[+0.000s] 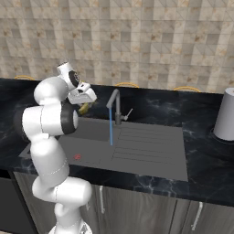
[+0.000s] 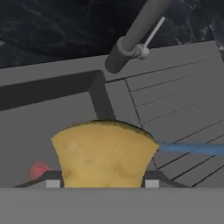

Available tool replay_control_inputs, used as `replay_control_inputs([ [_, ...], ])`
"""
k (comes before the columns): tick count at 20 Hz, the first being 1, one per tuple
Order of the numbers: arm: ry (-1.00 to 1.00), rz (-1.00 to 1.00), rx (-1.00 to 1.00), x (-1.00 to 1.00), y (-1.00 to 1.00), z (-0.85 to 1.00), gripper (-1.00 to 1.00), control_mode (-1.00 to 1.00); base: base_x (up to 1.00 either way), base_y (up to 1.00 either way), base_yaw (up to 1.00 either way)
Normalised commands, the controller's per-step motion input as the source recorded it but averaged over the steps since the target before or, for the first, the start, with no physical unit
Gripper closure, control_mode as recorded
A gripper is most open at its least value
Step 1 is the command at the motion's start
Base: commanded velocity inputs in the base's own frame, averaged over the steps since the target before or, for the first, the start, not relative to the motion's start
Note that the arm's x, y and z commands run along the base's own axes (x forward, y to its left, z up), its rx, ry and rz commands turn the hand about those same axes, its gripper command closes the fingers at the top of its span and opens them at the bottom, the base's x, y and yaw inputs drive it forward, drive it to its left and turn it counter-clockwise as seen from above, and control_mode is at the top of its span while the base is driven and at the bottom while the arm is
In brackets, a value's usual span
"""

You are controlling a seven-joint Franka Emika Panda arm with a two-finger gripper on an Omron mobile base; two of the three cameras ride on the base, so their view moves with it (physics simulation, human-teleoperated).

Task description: Soak the sponge with water for a few seconds and then drop it inside the sink.

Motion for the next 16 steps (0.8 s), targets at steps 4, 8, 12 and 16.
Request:
replay_control_inputs([
  [4,0.08,0.18,0.27,0.26,0.29,0.0,1.0,-1.0,0.0,0.0,0.0],
  [8,0.03,0.17,0.22,0.13,0.29,0.0,1.0,-1.0,0.0,0.0,0.0],
  [12,0.04,0.15,0.21,0.18,0.38,-0.03,1.0,-1.0,0.0,0.0,0.0],
  [16,0.02,0.12,0.14,0.26,0.45,-0.22,1.0,-1.0,0.0,0.0,0.0],
])
